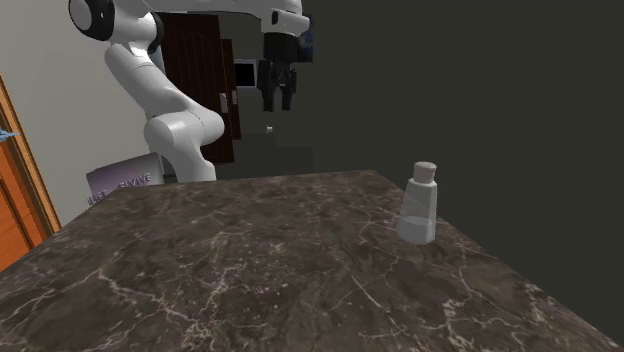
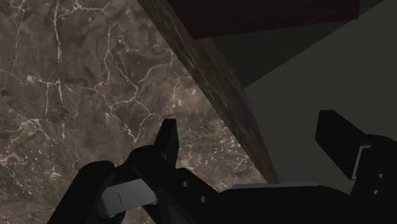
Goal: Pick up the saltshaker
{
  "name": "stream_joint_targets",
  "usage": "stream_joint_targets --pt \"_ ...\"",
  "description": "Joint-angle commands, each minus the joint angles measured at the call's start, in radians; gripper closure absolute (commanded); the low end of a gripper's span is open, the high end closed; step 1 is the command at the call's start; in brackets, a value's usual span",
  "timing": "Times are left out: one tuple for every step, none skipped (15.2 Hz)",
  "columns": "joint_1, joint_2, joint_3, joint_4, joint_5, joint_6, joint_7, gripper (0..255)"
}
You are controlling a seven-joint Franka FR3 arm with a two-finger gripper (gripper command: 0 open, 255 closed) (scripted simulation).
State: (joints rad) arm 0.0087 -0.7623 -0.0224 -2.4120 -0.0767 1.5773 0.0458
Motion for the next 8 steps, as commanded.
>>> stream_joint_targets --pt "0.000 0.000 0.000 0.000 0.000 0.000 0.000 0" --pt "-0.004 0.032 -0.017 0.017 -0.007 0.018 -0.018 0" --pt "-0.008 0.064 -0.033 0.036 -0.014 0.036 -0.035 0" --pt "-0.012 0.096 -0.050 0.056 -0.019 0.053 -0.053 0" --pt "-0.015 0.129 -0.066 0.077 -0.023 0.069 -0.071 0" --pt "-0.017 0.163 -0.082 0.099 -0.026 0.084 -0.088 0" --pt "-0.019 0.197 -0.097 0.122 -0.027 0.099 -0.106 0" --pt "-0.021 0.231 -0.113 0.147 -0.028 0.112 -0.124 0"
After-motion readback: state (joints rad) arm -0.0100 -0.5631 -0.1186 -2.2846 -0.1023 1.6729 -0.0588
